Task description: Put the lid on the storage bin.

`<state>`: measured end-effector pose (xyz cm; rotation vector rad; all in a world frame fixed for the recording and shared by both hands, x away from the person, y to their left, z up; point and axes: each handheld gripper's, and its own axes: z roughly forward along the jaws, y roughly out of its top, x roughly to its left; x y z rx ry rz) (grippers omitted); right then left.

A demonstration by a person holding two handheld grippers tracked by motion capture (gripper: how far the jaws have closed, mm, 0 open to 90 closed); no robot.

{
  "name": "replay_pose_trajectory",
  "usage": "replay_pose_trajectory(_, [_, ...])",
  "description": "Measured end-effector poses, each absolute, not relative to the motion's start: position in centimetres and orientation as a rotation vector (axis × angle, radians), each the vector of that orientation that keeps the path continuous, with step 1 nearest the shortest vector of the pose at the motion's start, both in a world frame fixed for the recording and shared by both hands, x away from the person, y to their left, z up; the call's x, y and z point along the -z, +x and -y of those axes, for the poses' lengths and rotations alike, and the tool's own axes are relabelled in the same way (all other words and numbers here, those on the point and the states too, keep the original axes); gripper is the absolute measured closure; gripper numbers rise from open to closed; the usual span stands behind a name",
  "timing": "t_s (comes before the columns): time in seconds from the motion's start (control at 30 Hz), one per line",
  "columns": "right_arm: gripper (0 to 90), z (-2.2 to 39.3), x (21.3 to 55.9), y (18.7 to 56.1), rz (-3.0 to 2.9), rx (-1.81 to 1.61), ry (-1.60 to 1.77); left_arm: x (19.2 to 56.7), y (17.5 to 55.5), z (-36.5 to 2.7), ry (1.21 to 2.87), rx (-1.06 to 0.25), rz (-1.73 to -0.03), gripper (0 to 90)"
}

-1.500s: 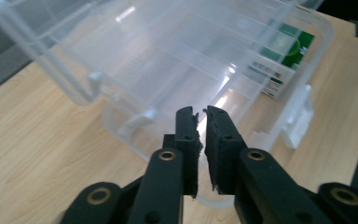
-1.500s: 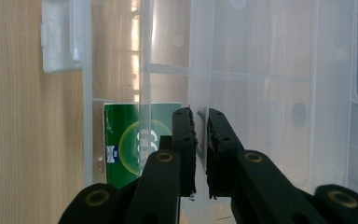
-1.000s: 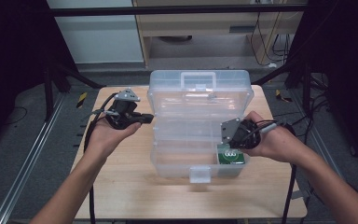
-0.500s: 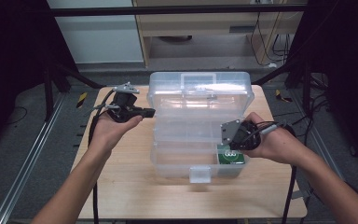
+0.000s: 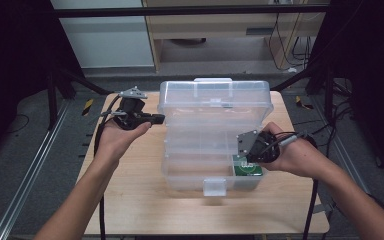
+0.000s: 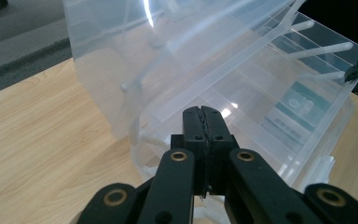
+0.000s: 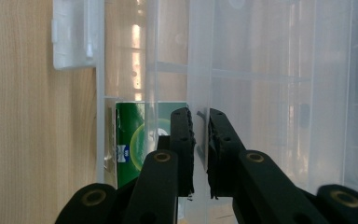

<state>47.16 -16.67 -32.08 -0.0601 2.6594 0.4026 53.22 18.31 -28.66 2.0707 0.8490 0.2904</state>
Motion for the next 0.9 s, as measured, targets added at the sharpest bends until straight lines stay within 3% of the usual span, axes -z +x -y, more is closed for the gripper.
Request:
replay_pose_trajectory(0.37, [81.5, 16.7, 32.5, 46.7, -2.671, -0.409, -0.051, 29.0, 52.5, -18.4, 2.076, -0.296, -0.842, 90.0])
replay_pose_trajectory(0.6, [64.1, 17.4, 32.5, 46.1, -2.665, -0.530, 0.005, 29.4, 51.7, -18.3, 2.105, -0.304, -0.831, 90.0])
replay_pose_trajectory(0.8, [38.7, 18.3, 32.4, 45.3, -2.637, -0.611, 0.159, 30.0, 51.0, -18.4, 2.113, -0.316, -0.828, 90.0])
replay_pose_trajectory(0.9, [34.9, 18.7, 32.6, 45.1, -2.623, -0.623, 0.214, 30.4, 50.7, -18.4, 2.108, -0.304, -0.825, 90.0])
